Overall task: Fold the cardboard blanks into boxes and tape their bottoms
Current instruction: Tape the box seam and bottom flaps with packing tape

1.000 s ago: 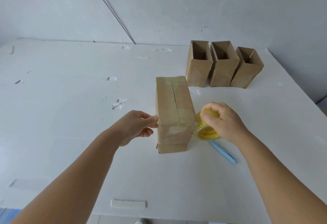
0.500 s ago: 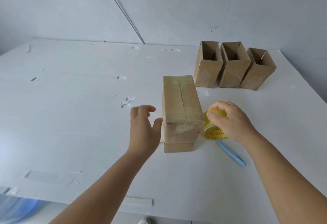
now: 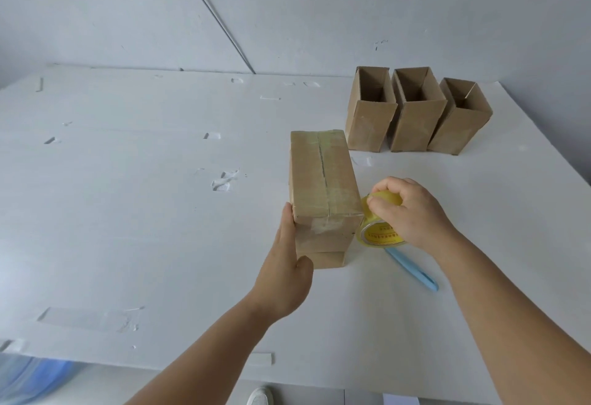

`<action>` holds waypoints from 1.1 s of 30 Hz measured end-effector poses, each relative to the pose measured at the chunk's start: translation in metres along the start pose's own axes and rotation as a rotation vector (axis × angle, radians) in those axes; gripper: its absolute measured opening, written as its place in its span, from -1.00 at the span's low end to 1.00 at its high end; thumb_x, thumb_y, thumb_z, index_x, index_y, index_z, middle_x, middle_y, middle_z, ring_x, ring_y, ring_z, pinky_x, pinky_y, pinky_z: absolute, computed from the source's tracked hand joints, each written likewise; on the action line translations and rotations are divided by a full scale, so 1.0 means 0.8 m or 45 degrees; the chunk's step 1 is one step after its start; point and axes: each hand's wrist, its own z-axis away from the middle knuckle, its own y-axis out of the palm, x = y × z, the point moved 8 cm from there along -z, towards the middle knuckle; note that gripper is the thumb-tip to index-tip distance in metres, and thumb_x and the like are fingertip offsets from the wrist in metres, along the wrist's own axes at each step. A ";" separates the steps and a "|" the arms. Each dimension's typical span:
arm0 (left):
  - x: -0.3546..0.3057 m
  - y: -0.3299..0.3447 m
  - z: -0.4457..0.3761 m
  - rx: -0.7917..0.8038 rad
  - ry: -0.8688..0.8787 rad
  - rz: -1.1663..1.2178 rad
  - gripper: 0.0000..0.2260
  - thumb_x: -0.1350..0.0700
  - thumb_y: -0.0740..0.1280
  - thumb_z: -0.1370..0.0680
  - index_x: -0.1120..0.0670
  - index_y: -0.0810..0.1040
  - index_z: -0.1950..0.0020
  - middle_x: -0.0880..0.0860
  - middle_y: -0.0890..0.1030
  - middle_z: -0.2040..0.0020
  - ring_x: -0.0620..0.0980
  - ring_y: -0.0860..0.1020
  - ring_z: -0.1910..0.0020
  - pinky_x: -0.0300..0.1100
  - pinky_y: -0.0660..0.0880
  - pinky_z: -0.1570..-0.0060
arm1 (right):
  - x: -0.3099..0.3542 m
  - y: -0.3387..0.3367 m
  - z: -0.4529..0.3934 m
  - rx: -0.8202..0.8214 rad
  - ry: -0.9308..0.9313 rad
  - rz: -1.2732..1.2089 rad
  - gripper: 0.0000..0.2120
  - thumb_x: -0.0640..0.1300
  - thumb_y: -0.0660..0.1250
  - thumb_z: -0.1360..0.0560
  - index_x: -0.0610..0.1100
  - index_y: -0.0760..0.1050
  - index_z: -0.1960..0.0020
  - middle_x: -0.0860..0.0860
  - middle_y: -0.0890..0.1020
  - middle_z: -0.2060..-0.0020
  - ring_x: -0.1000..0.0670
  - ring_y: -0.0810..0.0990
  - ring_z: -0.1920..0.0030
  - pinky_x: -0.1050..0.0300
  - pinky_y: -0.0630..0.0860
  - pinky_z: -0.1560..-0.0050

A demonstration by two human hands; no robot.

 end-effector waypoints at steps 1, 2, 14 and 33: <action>0.008 0.003 -0.003 0.031 -0.025 0.024 -0.24 0.38 0.11 -0.45 -0.05 -0.09 -0.56 -0.32 0.22 -0.40 -0.43 0.20 -0.36 -0.57 0.18 -0.17 | 0.000 0.000 0.000 -0.005 0.003 0.007 -0.96 0.01 0.32 -0.45 0.12 0.52 0.11 0.02 0.49 0.06 -0.05 0.45 -0.03 0.04 0.43 -0.05; 0.015 0.006 -0.004 0.069 -0.068 0.041 -0.27 0.33 0.11 -0.43 -0.07 -0.02 -0.54 -0.25 0.30 -0.38 -0.31 0.27 -0.36 -0.51 0.25 -0.16 | 0.000 -0.001 0.000 -0.006 0.003 0.020 -0.96 0.01 0.32 -0.45 0.12 0.52 0.10 0.02 0.49 0.06 -0.05 0.45 -0.03 0.04 0.43 -0.04; -0.030 -0.013 -0.006 0.069 0.119 0.007 -0.37 0.11 0.31 -0.57 -0.23 -0.02 -0.44 -0.32 0.29 -0.35 -0.52 0.22 -0.31 -0.56 0.25 -0.18 | 0.008 -0.001 0.000 0.001 -0.014 0.100 -0.95 0.03 0.31 -0.45 0.11 0.51 0.09 -0.01 0.49 0.04 -0.08 0.44 -0.04 0.01 0.44 -0.07; -0.098 0.040 -0.125 0.535 0.761 -1.324 -0.25 -0.46 -0.11 -0.42 -0.10 0.23 -0.50 -0.14 0.32 -0.44 -0.09 0.00 -0.54 0.00 -0.04 -0.46 | -0.066 0.003 0.019 -0.121 0.283 -0.919 -0.64 0.21 0.34 -0.40 0.07 0.48 -0.12 0.04 0.58 -0.04 0.03 0.56 -0.06 0.13 0.48 -0.05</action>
